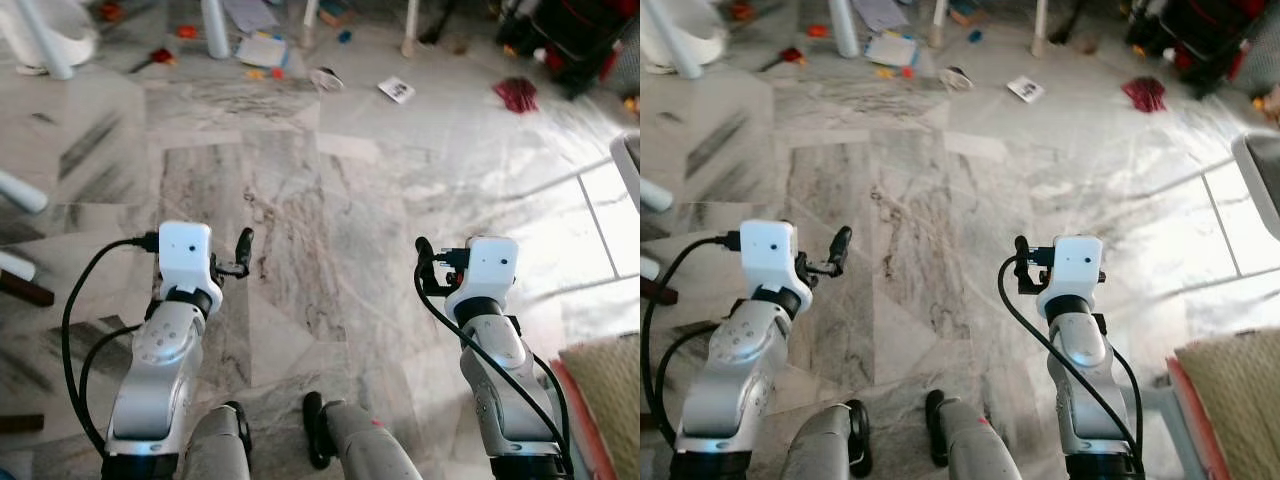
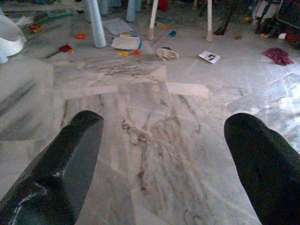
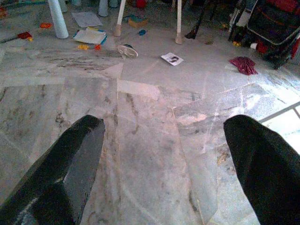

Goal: Move the pillow to the sofa

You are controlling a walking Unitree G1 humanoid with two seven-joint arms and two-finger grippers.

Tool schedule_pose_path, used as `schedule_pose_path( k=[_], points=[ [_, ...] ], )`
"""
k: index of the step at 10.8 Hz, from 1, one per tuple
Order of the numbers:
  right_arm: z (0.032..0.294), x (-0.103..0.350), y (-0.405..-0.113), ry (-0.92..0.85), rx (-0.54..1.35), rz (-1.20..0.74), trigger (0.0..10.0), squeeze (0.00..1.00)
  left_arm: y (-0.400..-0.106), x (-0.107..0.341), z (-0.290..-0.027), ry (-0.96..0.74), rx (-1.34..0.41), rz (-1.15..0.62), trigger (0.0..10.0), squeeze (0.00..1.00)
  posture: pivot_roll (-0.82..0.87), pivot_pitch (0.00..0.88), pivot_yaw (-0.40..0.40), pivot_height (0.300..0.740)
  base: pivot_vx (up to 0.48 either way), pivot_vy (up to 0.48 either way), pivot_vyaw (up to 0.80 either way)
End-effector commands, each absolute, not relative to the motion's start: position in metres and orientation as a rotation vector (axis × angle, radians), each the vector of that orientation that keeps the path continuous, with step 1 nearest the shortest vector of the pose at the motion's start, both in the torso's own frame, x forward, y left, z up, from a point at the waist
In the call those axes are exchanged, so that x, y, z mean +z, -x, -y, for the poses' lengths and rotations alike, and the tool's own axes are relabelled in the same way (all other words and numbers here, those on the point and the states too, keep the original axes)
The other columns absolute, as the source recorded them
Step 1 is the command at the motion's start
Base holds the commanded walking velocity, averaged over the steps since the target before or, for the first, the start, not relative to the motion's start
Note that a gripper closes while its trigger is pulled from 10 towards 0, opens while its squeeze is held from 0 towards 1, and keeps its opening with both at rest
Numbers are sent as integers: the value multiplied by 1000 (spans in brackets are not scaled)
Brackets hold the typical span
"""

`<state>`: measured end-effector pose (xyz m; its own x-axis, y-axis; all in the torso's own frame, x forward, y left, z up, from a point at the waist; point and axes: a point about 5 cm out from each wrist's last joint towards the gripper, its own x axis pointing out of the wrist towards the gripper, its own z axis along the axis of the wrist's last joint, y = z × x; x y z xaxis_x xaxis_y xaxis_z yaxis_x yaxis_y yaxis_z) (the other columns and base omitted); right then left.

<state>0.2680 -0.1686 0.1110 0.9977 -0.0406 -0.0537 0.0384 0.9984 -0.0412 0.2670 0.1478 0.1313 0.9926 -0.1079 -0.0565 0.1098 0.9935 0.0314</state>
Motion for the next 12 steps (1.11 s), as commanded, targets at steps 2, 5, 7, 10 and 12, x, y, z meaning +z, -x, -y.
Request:
schedule_pose_path(
  k=[2,5,7,10,12],
  points=[
    [173,103,-266,-10,-62,-51,10000,0,-270,124,-144,-32,-125,-83,10000,0,-3,221,-70,740,0,0,-794],
    [164,105,-276,-23,-25,-11,10000,0,-280,115,-136,-40,-150,-96,10000,0,7,127,-53,740,0,0,0],
    [162,110,-288,-17,-14,24,10000,0,-289,121,-130,-39,-167,-68,10000,0,10,101,-50,740,0,0,0],
    [165,115,-299,14,-10,55,10000,0,-307,126,-141,-55,-79,-72,10000,0,5,69,-66,740,0,0,0],
    [175,120,-306,-14,-35,53,10000,0,-315,131,-145,-48,-41,-60,10000,0,-5,76,-69,740,0,0,-269]
  ],
)
